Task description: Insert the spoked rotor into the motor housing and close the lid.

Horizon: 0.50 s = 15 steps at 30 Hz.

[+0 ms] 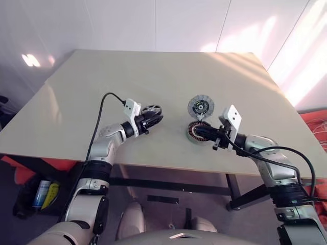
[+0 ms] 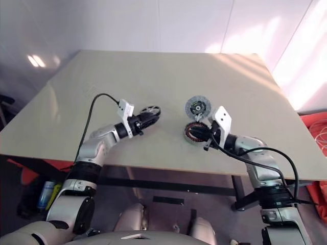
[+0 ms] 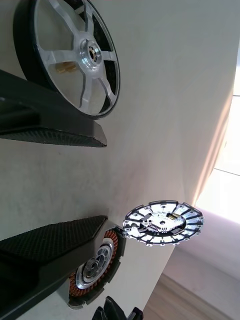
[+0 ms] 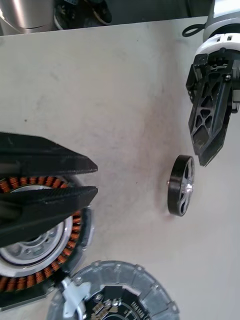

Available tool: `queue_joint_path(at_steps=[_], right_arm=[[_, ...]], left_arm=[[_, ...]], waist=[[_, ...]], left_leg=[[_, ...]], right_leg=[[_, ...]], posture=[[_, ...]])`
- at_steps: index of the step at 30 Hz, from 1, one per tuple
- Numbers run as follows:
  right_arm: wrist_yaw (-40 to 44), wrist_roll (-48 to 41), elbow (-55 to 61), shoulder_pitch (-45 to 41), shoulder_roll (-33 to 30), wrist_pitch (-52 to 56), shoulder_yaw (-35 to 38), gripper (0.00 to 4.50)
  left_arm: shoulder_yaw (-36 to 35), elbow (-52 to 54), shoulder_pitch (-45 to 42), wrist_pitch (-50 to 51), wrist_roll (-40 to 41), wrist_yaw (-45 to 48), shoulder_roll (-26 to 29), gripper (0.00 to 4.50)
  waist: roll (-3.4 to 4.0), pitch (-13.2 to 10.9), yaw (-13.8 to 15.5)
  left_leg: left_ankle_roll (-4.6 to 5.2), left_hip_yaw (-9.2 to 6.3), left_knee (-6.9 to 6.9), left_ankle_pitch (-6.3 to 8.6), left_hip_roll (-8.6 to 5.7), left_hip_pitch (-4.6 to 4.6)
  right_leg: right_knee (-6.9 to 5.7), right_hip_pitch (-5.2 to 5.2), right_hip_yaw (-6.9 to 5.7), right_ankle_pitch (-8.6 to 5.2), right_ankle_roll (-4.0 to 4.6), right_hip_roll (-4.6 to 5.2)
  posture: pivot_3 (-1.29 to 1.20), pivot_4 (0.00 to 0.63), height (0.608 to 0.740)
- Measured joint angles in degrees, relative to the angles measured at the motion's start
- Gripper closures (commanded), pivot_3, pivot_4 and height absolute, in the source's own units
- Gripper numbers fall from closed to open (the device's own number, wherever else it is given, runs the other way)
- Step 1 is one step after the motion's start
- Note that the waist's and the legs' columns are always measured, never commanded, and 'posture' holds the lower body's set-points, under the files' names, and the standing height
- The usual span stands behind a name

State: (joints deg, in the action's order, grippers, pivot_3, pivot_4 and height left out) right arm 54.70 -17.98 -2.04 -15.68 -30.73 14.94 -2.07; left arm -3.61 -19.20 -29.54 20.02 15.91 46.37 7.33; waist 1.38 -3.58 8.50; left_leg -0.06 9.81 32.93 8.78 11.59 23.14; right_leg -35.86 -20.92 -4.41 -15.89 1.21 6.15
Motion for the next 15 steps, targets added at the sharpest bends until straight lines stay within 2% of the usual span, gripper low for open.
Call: queue_joint_path(at_steps=[15], right_arm=[[0.25, 4.28, -4.26, -1.74, 0.57, -0.61, -2.09, 4.48]], left_arm=[[0.68, 1.8, 1.62, 0.7, 1.76, -4.0, 0.98, 2.2]], waist=[[0.0, 0.0, 0.03]], left_leg=[[0.01, 0.03, -0.06, 0.0, -0.02, 0.02]], right_leg=[[0.11, -0.02, 0.05, 0.08, -0.12, -0.02]], posture=[[0.0, 0.0, 0.74]])
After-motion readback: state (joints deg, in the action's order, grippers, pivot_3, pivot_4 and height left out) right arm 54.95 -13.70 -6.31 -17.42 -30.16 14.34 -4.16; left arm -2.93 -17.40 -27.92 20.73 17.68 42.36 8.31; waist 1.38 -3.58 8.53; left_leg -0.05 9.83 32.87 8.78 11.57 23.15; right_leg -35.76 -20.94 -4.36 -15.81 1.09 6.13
